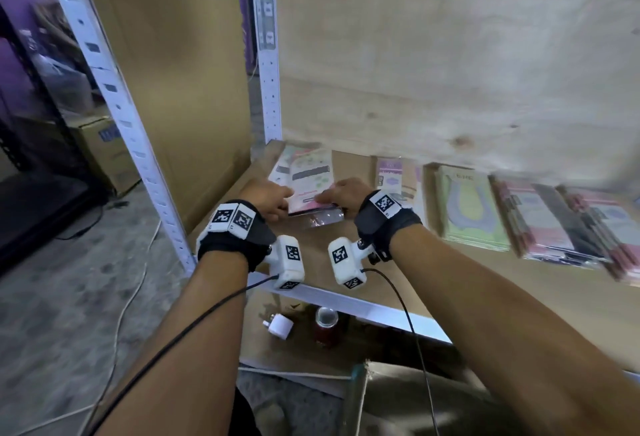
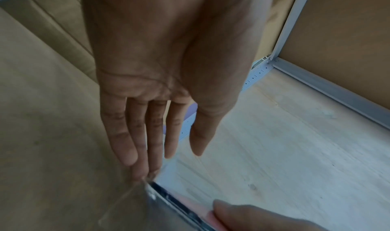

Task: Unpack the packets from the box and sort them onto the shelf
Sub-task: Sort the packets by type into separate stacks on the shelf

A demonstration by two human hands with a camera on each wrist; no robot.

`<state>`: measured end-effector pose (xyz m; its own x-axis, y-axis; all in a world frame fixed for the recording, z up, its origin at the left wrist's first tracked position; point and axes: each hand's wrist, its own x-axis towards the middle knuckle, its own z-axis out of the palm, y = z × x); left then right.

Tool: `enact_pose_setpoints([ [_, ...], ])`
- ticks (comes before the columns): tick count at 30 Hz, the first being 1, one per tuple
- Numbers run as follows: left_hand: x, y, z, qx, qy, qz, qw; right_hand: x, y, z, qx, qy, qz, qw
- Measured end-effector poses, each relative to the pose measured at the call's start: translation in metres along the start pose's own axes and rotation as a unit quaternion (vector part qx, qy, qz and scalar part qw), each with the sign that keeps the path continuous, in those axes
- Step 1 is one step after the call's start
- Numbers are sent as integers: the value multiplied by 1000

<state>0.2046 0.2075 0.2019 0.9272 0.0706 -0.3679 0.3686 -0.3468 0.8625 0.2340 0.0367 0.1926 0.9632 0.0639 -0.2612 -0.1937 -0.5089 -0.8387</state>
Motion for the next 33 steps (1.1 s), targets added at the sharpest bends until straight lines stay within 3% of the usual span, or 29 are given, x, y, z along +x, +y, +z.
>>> enact_pose_setpoints([
  [3, -9, 5, 1, -41, 36, 16, 998, -16, 6, -12, 88, 3, -34, 995],
  [5, -16, 12, 2, -101, 28, 45, 993, -31, 3, -23, 82, 15, -86, 993],
  [11, -36, 41, 8, -280, -75, 82, 954, -88, -8, -61, -28, 68, -248, 966],
  [14, -45, 55, 20, -372, -101, 98, 917, -111, -4, -83, -176, 90, -302, 933],
  [17, -48, 57, 47, -396, -76, 102, 910, -128, 10, -113, -245, 36, -268, 931],
  [20, -49, 56, 77, -361, -63, 81, 927, -143, 33, -142, -142, -7, -251, 958],
  [24, -53, 64, 112, -358, -126, 70, 923, -152, 70, -175, -4, 110, -184, 977],
  [26, -57, 69, 132, -353, -160, 77, 919, -152, 92, -190, 94, 119, -110, 982],
  [29, -63, 79, 161, -337, -198, 74, 917, -156, 115, -211, 264, 59, -40, 962],
  [33, -61, 87, 178, -374, -199, 65, 904, -166, 135, -244, 312, 90, -54, 944],
])
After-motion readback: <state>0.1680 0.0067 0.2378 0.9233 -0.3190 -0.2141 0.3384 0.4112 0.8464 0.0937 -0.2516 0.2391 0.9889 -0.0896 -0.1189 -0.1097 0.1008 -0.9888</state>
